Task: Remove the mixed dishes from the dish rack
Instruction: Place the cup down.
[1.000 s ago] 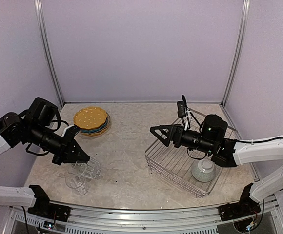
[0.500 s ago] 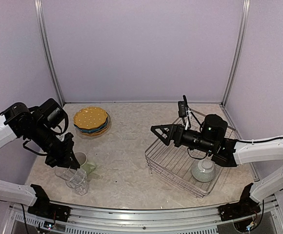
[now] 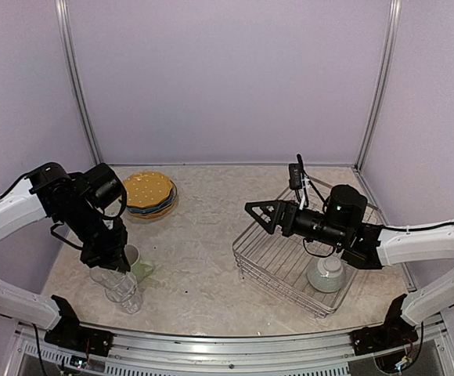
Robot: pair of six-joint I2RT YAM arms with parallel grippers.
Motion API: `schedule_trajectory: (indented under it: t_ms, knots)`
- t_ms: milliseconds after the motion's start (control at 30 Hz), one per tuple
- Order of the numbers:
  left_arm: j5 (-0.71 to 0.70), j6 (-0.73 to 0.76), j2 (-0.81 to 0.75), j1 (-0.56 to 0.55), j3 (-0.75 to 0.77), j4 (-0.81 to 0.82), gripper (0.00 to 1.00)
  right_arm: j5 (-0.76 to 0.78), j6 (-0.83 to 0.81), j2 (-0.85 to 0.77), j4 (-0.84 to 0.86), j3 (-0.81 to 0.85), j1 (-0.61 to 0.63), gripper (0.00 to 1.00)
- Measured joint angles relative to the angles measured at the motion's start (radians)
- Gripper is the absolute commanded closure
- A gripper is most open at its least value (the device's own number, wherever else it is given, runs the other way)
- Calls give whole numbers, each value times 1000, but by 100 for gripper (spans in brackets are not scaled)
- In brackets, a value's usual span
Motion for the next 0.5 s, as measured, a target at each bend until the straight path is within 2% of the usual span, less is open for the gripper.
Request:
schedule_trajectory:
  t_ms: [500]
  knots:
    - [-34,-4,49,-14,-6,-1,100,3,3,-11,-6,-10,0,0]
